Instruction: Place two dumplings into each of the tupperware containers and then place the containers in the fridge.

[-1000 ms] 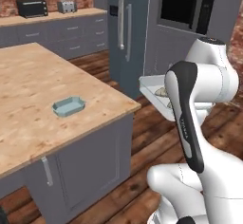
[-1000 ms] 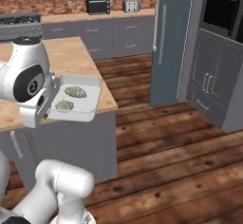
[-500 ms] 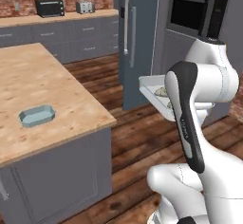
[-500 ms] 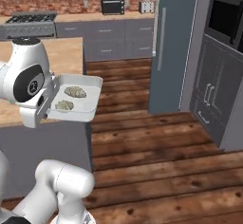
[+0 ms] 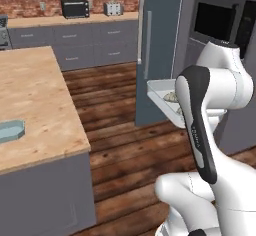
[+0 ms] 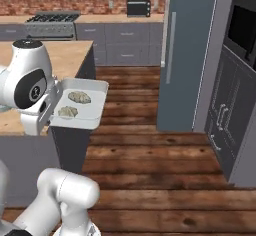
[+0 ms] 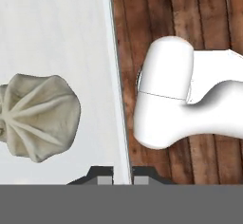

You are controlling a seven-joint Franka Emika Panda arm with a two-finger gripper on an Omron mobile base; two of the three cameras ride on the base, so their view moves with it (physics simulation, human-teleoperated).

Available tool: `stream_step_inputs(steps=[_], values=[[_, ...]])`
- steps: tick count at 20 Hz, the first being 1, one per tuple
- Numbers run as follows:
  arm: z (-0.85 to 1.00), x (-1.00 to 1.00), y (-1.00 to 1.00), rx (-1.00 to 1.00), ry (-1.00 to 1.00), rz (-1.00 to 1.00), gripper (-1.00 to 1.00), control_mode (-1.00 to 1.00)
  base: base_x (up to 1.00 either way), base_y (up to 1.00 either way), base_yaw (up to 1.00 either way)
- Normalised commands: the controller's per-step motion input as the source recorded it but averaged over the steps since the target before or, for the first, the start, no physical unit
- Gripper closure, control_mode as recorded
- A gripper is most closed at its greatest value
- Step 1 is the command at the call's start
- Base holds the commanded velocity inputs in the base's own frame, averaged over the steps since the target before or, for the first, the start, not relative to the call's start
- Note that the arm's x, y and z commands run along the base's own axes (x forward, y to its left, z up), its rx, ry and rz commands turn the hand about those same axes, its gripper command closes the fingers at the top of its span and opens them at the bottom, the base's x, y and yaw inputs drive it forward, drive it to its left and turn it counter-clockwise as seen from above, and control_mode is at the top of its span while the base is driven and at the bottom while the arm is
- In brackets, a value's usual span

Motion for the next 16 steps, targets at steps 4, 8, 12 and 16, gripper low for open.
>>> stream_step_inputs(steps=[4,8,12,16], values=[[0.0,0.0,0.0,0.0,0.0,0.0,1.0,1.0,0.98,-0.64,0.35],[0.0,0.0,0.0,0.0,0.0,0.0,1.0,1.0,1.0,-0.28,0.26],[0.0,0.0,0.0,0.0,0.0,0.0,1.0,1.0,1.0,0.0,0.1],[0.0,0.0,0.0,0.0,0.0,0.0,1.0,1.0,1.0,0.0,0.03]])
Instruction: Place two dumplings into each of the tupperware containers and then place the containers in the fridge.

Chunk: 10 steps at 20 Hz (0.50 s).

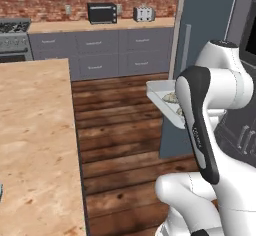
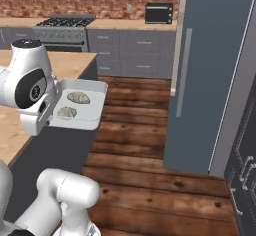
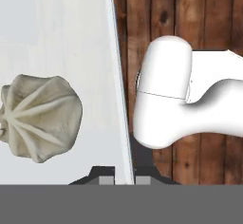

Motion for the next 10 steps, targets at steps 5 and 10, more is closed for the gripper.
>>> stream_step_inputs(steps=[5,10], values=[[0.0,0.0,0.0,0.0,0.0,0.0,1.0,1.0,1.0,0.0,0.02],[0.0,0.0,0.0,0.0,0.0,0.0,1.0,1.0,1.0,0.0,0.01]])
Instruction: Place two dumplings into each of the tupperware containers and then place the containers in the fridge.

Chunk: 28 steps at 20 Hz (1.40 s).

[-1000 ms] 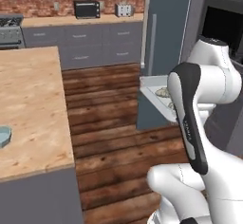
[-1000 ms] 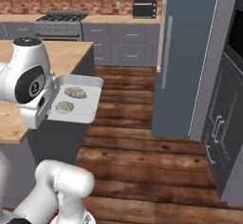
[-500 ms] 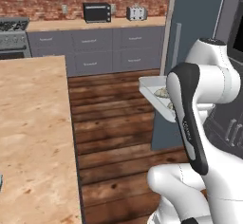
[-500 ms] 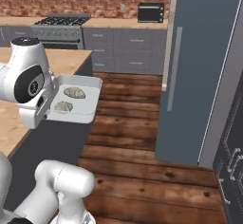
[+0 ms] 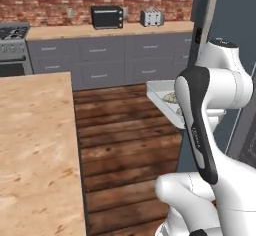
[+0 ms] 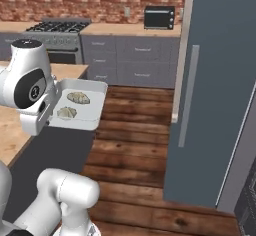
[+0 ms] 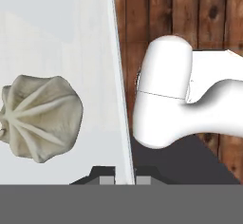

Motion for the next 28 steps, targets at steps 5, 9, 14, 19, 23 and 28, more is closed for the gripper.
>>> stream_step_inputs(steps=[5,9,14,19,23,28], values=[[0.0,0.0,0.0,0.0,0.0,0.0,1.0,1.0,1.0,0.0,0.0],[0.0,0.0,0.0,0.0,0.0,0.0,1.0,1.0,1.0,0.0,0.0],[0.0,0.0,0.0,0.0,0.0,0.0,1.0,1.0,1.0,0.0,0.0],[0.0,0.0,0.0,0.0,0.0,0.0,1.0,1.0,1.0,0.0,0.0],[0.0,0.0,0.0,0.0,0.0,0.0,1.0,1.0,1.0,0.0,0.0],[0.0,0.0,0.0,0.0,0.0,0.0,1.0,1.0,0.93,-0.04,-0.17]])
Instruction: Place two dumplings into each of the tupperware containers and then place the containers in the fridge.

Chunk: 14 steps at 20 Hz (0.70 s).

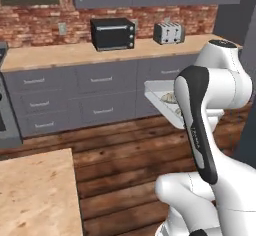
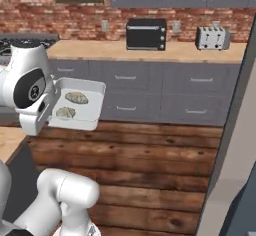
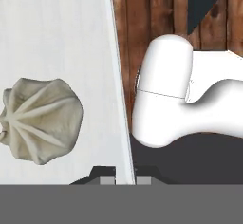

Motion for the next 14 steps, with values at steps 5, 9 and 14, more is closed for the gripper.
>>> stream_step_inputs(steps=[5,9,14], values=[[0.0,0.0,0.0,0.0,0.0,0.0,1.0,1.0,0.06,0.0,-0.9],[0.0,0.0,0.0,0.0,0.0,0.0,1.0,1.0,-0.03,0.0,-0.96],[0.0,0.0,0.0,0.0,0.0,0.0,1.0,1.0,-0.01,0.07,-0.9]])
